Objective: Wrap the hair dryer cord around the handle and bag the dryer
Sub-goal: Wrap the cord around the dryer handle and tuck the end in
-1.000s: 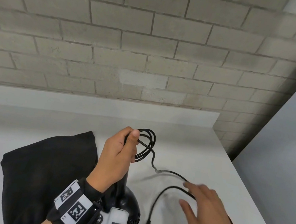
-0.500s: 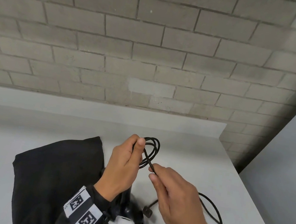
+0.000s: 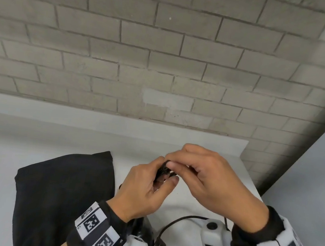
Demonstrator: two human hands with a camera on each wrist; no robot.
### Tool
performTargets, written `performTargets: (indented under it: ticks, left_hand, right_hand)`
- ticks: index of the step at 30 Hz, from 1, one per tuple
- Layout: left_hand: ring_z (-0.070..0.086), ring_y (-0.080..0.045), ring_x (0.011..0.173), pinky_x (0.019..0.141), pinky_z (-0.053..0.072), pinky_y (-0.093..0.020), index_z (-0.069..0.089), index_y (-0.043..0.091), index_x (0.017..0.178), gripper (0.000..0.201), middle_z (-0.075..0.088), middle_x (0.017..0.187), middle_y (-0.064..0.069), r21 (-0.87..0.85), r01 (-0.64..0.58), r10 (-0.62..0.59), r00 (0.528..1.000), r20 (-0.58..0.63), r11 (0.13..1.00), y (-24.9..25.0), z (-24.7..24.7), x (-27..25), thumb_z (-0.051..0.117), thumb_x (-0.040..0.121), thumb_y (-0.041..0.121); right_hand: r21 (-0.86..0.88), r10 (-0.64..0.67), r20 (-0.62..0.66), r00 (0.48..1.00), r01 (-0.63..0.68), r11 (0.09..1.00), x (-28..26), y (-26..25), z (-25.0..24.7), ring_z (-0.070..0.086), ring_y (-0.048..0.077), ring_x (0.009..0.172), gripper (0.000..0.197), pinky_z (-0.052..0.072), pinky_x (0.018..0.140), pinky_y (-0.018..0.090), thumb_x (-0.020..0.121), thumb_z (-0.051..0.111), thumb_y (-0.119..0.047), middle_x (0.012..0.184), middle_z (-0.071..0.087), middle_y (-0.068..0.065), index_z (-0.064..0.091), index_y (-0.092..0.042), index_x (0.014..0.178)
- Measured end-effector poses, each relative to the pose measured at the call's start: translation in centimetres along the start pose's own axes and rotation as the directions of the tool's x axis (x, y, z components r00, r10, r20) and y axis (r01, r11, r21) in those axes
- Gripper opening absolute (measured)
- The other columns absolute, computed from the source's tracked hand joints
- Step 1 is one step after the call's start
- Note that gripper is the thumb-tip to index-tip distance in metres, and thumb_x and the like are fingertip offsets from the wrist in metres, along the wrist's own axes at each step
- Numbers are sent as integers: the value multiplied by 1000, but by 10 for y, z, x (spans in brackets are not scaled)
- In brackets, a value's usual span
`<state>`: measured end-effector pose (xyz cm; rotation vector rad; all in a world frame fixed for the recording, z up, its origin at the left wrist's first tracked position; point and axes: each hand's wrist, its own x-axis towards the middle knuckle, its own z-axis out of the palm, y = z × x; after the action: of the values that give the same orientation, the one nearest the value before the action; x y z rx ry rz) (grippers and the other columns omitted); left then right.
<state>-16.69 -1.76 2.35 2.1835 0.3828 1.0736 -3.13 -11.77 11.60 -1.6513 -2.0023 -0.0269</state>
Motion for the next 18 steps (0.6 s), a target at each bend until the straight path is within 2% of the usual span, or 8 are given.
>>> performTargets:
  ticks: [1, 2, 5, 8, 12, 14, 16, 18]
  left_hand:
    - [45, -13, 50, 51, 39, -27, 52, 43, 96, 6, 48, 58, 5, 5, 1, -1, 1000, -8, 1000, 0, 0, 0, 46, 94, 43]
    - [45, -13, 50, 51, 38, -26, 53, 43, 95, 9, 49, 57, 5, 4, 6, -6, 1000, -7, 1000, 0, 0, 0, 43, 95, 41]
    - [40, -12, 48, 48, 34, -34, 53, 22, 76, 31, 45, 54, 8, -39, 46, -46, 999, 22, 998, -3, 0, -1, 36, 95, 39]
    - [32, -10, 47, 48, 27, -31, 41, 35, 68, 24, 36, 52, 11, -93, 58, -56, 998, 18, 994, -2, 0, -1, 36, 91, 32]
    - [34, -11, 50, 48, 31, -40, 48, 45, 76, 23, 39, 56, 10, -191, 88, -88, 996, 10, 978, -4, -3, 2, 37, 90, 30]
    - [35, -9, 51, 49, 31, -35, 48, 44, 74, 24, 41, 56, 12, -216, 76, -78, 997, 2, 973, -2, -4, 2, 37, 89, 28]
    - [41, -6, 52, 53, 34, -23, 50, 41, 74, 25, 48, 57, 16, -227, 39, -44, 999, -19, 973, 1, -2, 2, 36, 88, 25]
    - [42, -5, 53, 55, 35, -20, 51, 28, 72, 21, 49, 58, 15, -257, 41, -55, 997, -50, 966, 0, 1, 1, 37, 87, 25]
  right_hand:
    - [41, 0, 11, 1000, -1, 999, 4, 0, 0, 56, 6, 81, 18, 50, 68, 29, 98, 49, -36, 80, 56, -15, 66, -36, 104]
    - [75, 3, 26, 1000, -5, 997, 7, 0, 2, 57, 7, 82, 18, 51, 69, 32, 98, 50, -35, 80, 57, -14, 67, -35, 103]
    - [160, 14, 59, 998, -23, 987, 13, 0, 9, 60, 11, 84, 17, 52, 72, 37, 98, 52, -33, 82, 60, -11, 70, -32, 97]
    - [238, 71, 15, 997, -72, 968, 17, 3, 17, 62, 12, 87, 19, 53, 75, 37, 98, 52, -30, 83, 63, -11, 69, -29, 89]
    - [270, 165, -47, 985, -146, 952, 18, 13, 26, 65, 8, 84, 22, 52, 75, 37, 100, 50, -28, 83, 69, -16, 66, -28, 84]
    - [272, 213, -41, 976, -194, 942, 18, 18, 32, 62, 6, 70, 21, 52, 67, 37, 99, 50, -34, 75, 67, -15, 65, -29, 84]
    - [330, 254, -13, 967, -236, 914, 19, 20, 35, 60, 6, 59, 22, 51, 62, 37, 97, 53, -38, 67, 67, -9, 66, -28, 82]
    - [438, 302, 36, 953, -286, 852, 22, 21, 34, 62, 13, 55, 20, 51, 59, 37, 95, 58, -37, 64, 69, 1, 66, -24, 81]
